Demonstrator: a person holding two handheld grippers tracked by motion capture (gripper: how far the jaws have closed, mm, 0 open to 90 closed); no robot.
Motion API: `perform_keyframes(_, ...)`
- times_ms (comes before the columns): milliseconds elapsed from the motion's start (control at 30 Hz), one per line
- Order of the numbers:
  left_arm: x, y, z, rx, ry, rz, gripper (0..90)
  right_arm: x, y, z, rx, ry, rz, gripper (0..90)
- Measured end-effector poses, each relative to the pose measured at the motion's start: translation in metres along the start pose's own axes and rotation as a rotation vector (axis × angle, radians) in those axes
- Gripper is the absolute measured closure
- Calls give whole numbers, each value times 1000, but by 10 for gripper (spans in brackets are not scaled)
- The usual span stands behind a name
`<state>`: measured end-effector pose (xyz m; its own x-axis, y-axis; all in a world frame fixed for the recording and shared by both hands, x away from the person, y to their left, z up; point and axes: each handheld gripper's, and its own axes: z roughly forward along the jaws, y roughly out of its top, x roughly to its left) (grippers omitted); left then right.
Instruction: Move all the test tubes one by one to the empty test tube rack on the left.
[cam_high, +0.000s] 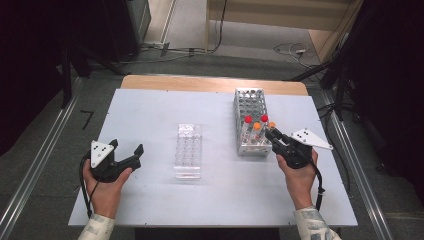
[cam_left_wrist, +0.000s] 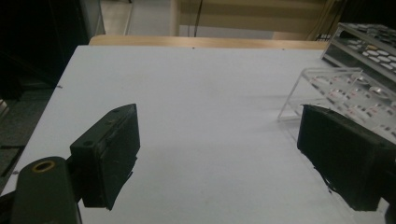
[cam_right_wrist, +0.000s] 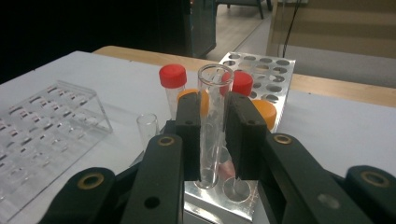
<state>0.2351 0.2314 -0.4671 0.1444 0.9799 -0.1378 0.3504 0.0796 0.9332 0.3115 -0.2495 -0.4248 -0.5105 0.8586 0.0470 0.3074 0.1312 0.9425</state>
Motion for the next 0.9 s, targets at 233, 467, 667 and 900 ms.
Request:
perform_keyframes(233,-16,7,0,14,-41,21,134,4,6,-10,-21,24,-9,733)
perform_keyframes(467,-29,12,1,16,-62,49,141,12,5,-12,-16,53,-18,733)
perform_keyframes(667,-42,18,2,19,-76,78,143,25,5,-11,-8,99,-33,733)
perform_keyframes(900,-61,24,9,32,-133,93,143,46,0,-3,17,148,-61,733)
